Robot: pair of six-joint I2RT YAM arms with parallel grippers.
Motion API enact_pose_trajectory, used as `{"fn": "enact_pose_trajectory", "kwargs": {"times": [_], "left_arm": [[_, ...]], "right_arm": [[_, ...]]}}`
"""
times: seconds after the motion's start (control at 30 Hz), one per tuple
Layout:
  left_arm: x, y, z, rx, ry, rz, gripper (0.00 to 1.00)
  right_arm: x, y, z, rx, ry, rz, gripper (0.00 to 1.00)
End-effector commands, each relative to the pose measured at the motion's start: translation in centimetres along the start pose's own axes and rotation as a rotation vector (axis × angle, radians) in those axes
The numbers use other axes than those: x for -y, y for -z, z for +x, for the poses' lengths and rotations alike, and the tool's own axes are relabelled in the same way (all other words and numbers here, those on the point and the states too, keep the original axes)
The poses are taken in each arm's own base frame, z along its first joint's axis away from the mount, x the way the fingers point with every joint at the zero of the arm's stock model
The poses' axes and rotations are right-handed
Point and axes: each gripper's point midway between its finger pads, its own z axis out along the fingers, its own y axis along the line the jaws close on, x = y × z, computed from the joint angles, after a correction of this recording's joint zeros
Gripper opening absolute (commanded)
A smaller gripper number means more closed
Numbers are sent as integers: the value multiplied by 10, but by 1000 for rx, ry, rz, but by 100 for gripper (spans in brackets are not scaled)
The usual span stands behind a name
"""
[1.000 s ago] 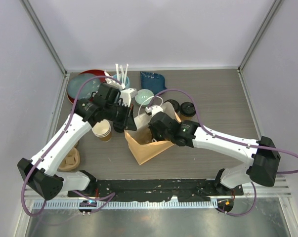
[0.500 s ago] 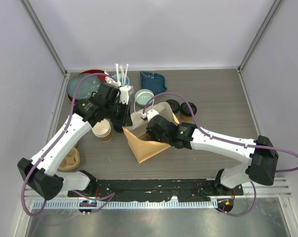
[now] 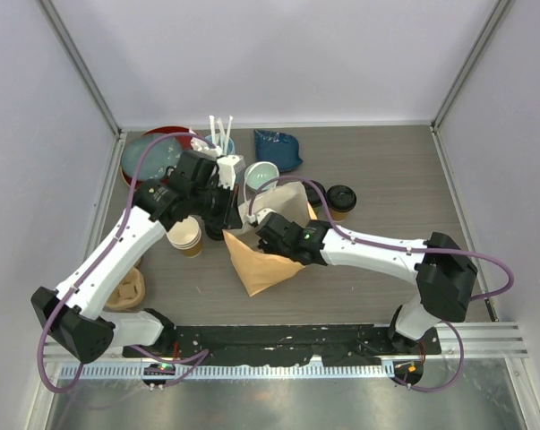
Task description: Pack the takeout coffee
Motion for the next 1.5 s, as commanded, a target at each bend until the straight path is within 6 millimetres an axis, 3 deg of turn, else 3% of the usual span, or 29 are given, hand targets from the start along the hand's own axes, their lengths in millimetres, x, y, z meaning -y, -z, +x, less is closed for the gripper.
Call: {"fn": "enact_pose_trajectory", "kwargs": {"times": [0.0,0.17,0.27,0.5,0.77,0.97,1.3,1.37,1.47], "left_arm": [[16,17,-29,139,-55,58,0],[17,21,-33,154,-81,58,0],[20,22,-31,145,-92,79,0],[27,17,-17,88,-137,127,0],[25,21,-8,53,-174,118,0],[16,19,-6,38,-202,80,0],[18,23,-2,10,-232,99,0],[20,25,2,-4,-246,111,0],[21,25,8,-27,-257,128,0]], "right_arm": [[3,-1,15,-61,-59,9,1],[8,-3,22,-67,-72,21,1],[9,-6,22,-69,-75,21,7],[5,2,3,-22,-60,7,54],[-5,43,-45,159,-14,-58,80],[-6,67,-74,300,-6,-75,85],[-12,107,-119,513,12,-118,86],[-15,131,-136,585,34,-137,86],[-16,148,-149,644,54,-149,88]]}}
